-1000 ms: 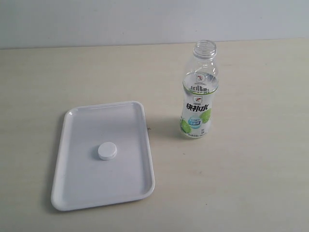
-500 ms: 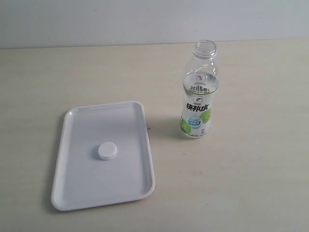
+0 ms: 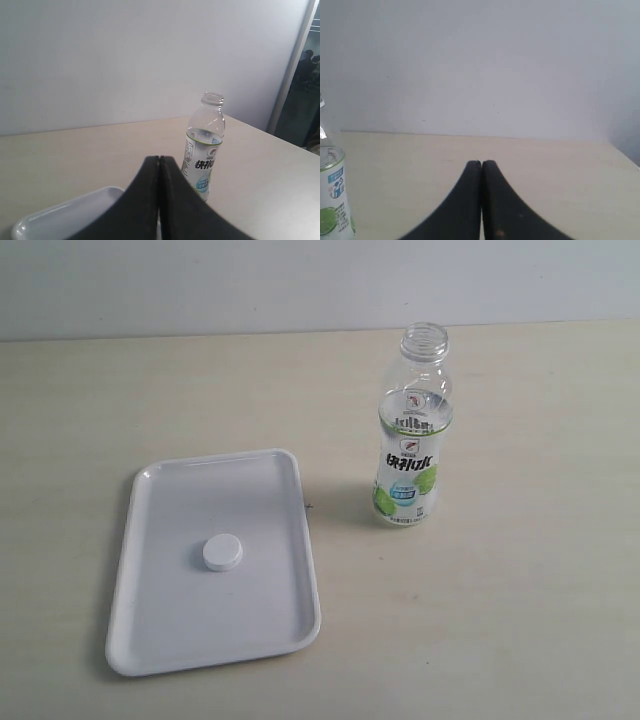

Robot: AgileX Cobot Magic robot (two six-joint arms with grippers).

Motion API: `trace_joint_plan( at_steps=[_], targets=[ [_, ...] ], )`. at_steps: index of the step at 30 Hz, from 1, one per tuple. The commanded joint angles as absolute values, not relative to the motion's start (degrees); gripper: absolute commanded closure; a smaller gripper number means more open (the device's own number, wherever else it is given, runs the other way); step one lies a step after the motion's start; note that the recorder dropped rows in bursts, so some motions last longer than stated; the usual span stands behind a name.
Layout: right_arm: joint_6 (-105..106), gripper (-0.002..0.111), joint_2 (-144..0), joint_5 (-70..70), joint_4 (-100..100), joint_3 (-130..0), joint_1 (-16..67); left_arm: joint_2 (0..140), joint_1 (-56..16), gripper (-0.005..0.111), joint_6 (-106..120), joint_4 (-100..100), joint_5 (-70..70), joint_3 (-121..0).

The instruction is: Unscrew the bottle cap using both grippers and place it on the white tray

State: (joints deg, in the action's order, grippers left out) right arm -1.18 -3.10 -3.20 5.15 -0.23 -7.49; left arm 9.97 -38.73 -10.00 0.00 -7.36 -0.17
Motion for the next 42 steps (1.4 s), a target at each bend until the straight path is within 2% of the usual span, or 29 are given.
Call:
trace_joint_plan(
  at_steps=[1, 19, 24, 34, 42],
  targets=[
    [0.75, 0.108, -2.89, -3.35, 3.38, 0.0, -7.77, 9.69, -38.95, 0.107, -10.24, -0.77, -7.58, 0.0],
    [0.75, 0.108, -2.89, -3.35, 3.25, 0.0, -7.77, 9.69, -38.95, 0.107, -11.41, -0.77, -7.58, 0.0],
    [0.75, 0.108, -2.89, -3.35, 3.25, 0.0, -7.77, 9.61, -38.27, 0.107, -5.28, -0.65, -6.43, 0.0],
    [0.75, 0.108, -2.89, -3.35, 3.25, 0.0, -7.77, 0.0, -24.11, 0.107, -1.25, -0.65, 1.56, 0.0],
    [0.75, 0.108, -2.72, -3.35, 3.25, 0.0, -7.77, 0.0, -4.31, 0.107, -2.15, -0.65, -0.67, 0.0]
  ],
)
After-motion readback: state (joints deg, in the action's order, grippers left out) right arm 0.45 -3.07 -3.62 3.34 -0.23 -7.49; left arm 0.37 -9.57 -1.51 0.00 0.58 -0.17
